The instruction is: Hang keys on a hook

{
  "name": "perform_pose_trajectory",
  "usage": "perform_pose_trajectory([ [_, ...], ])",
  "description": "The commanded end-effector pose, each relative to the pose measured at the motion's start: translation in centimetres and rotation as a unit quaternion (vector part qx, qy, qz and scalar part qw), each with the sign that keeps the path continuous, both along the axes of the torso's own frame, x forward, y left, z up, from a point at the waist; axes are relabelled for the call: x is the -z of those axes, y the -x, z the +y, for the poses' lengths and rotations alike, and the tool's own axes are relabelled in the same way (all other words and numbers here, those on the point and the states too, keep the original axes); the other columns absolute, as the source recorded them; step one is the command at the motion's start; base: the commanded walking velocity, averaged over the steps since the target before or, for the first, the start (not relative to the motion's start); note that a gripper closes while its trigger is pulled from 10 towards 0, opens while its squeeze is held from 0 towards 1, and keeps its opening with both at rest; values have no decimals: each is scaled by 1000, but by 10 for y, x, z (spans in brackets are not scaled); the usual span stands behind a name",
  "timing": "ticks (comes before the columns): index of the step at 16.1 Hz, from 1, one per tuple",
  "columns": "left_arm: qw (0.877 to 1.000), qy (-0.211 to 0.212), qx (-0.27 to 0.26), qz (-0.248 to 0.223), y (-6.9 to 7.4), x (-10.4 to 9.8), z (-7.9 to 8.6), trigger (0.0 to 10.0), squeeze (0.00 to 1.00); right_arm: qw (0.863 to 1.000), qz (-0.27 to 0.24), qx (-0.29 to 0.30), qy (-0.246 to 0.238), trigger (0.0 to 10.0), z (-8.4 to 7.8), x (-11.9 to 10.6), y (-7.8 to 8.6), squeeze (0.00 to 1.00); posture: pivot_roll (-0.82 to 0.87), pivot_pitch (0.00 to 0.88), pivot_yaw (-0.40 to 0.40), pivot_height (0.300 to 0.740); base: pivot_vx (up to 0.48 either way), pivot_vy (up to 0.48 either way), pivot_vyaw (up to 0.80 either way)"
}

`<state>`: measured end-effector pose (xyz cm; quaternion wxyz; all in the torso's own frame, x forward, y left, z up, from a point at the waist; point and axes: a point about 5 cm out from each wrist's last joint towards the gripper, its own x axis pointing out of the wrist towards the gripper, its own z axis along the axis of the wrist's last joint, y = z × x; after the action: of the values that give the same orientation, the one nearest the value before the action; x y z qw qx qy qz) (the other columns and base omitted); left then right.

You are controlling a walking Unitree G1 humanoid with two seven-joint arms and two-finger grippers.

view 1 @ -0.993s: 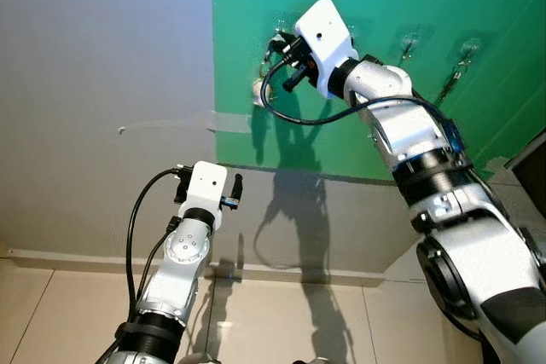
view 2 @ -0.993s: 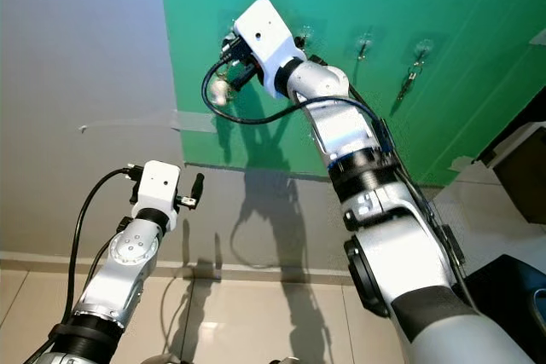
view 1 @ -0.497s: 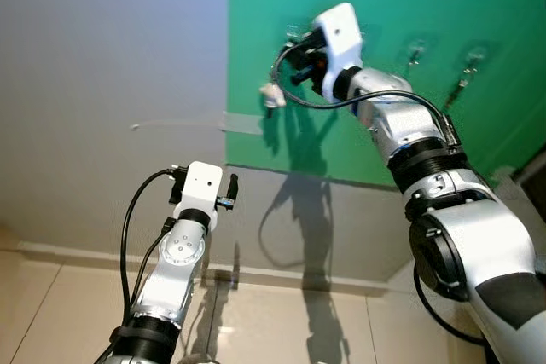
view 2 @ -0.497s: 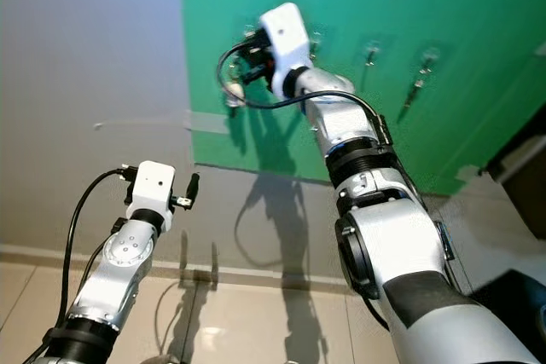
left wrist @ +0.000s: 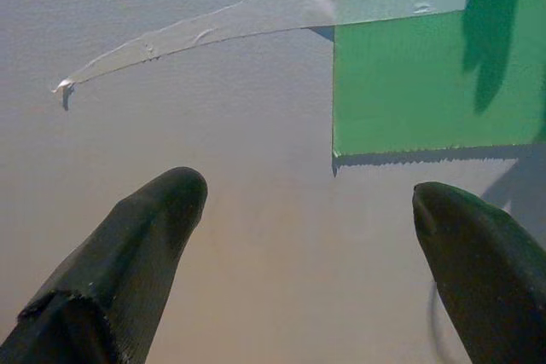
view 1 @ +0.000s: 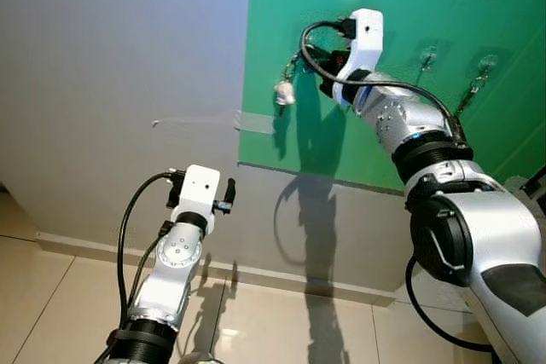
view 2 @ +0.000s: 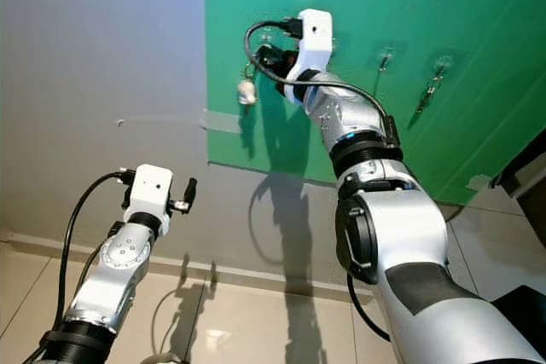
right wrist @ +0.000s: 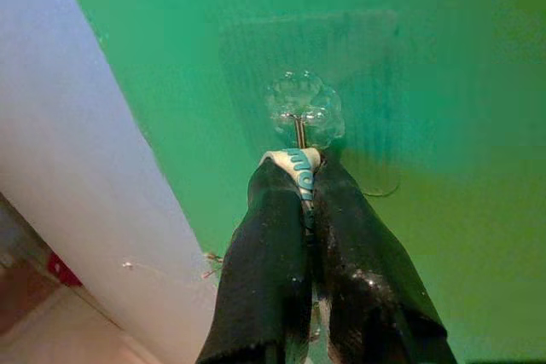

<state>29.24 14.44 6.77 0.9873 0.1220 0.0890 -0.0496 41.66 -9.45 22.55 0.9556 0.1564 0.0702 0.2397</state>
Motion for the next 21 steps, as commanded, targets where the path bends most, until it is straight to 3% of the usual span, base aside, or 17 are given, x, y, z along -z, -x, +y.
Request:
perform_pose_trajectory([
  [1,1000,8,8,-5,-2,-5,-6,10000,0,991,117,63,-11,10000,-18,39,5,0,112,0,-110,740,0,0,0],
  [4,1000,10,7,-1,-1,-2,-6,10000,0,979,154,117,-57,10000,-27,46,5,0,112,0,-114,740,0,0,0],
  [7,1000,12,4,1,0,-2,-4,10000,0,951,215,205,-91,10000,-42,70,11,0,112,0,-119,740,0,0,0],
  [8,1000,13,3,2,0,-1,-4,10000,0,942,233,230,-78,10000,-46,81,15,0,112,0,-119,740,0,0,0],
  [10,1000,12,4,2,0,-1,-4,10000,0,940,252,219,-66,10000,-39,90,19,0,113,0,-118,740,0,0,0],
  [12,1000,12,5,3,1,0,-5,10000,0,924,302,231,-32,10000,-41,108,28,0,117,0,-118,740,0,0,0],
  [15,1000,9,5,6,2,0,-4,10000,0,938,269,218,14,10000,-44,101,24,0,119,0,-114,740,0,0,0],
  [19,1000,10,4,6,4,0,-4,10000,0,942,257,214,21,10000,-44,97,23,0,117,0,-114,740,0,0,0],
  [21,1000,13,4,7,5,1,-5,10000,0,951,216,210,75,10000,-47,92,20,0,120,0,-116,740,0,0,0],
])
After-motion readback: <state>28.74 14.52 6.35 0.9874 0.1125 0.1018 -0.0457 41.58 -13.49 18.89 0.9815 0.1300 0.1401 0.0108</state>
